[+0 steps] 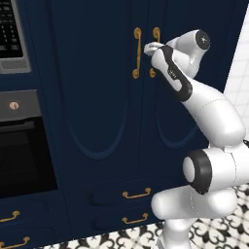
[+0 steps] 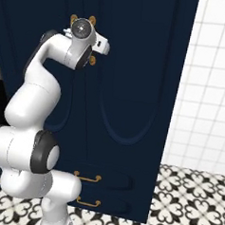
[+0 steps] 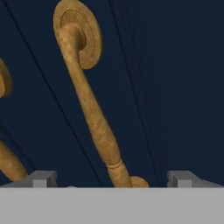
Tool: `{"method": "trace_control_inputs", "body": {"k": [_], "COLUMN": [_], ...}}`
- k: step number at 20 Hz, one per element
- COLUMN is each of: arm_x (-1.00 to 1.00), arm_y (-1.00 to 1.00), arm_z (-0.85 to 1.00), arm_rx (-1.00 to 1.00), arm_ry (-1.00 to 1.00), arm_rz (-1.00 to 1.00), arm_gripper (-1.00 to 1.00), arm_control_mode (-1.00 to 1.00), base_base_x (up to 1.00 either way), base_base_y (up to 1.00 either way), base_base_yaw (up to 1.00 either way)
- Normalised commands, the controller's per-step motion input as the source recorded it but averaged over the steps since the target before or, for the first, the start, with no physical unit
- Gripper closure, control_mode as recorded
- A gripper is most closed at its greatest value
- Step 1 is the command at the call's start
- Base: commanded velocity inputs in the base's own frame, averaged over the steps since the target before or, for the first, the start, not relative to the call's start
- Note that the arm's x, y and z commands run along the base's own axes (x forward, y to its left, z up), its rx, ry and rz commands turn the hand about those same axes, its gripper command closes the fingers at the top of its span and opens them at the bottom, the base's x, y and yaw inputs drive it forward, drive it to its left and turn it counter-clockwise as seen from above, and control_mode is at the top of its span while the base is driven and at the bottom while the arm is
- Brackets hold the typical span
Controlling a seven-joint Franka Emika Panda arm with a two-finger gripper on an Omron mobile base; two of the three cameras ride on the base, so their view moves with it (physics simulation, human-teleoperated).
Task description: Open the cabinet, pick up the bread from the cabinet and place it in the basket. Then move the basket to the dining counter.
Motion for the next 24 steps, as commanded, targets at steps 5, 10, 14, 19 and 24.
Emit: {"method": "trace_control_inputs", "body": {"k": [5,10,14,19,24], "arm_x": [0.43,0.50,0.33,0.16,0.24], "arm_y": [0.06,0.00,0.00,0.02,0.06], "arm_z": [-0.02,-0.01,-0.01,-0.12,0.00], "arm_rx": [0.02,0.03,0.02,0.02,0.06], "arm_ry": [0.00,0.00,0.00,-0.06,0.00], "arm_rz": [0.03,0.04,0.04,0.01,0.00], "arm_gripper": [-1.00,-1.00,-1.00,1.00,1.00], "arm_control_mode": [-1.00,-1.00,-1.00,-1.00,-1.00], "base_base_x": [0.00,0.00,0.00,0.00,0.00], "base_base_y": [0.00,0.00,0.00,0.00,0.00], "base_base_yaw": [0.00,0.00,0.00,0.00,0.00]}}
